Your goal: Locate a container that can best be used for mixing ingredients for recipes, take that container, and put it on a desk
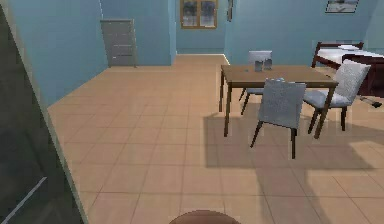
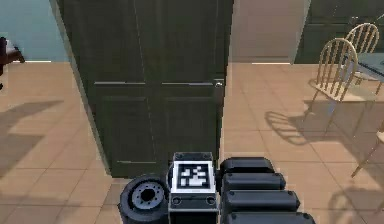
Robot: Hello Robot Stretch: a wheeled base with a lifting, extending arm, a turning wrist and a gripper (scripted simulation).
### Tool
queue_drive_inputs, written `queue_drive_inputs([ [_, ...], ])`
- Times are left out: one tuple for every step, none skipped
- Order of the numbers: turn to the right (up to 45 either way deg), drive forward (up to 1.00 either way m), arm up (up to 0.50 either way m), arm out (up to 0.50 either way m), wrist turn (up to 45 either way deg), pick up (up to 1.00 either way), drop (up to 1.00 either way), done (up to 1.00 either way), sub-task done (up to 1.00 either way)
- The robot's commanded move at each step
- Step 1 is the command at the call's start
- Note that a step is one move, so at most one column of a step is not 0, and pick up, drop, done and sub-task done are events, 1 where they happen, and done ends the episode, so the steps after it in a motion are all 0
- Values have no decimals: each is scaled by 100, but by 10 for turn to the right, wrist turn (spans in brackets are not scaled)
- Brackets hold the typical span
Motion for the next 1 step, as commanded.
queue_drive_inputs([
  [120,0,0,0,0,0,0,0,0],
])
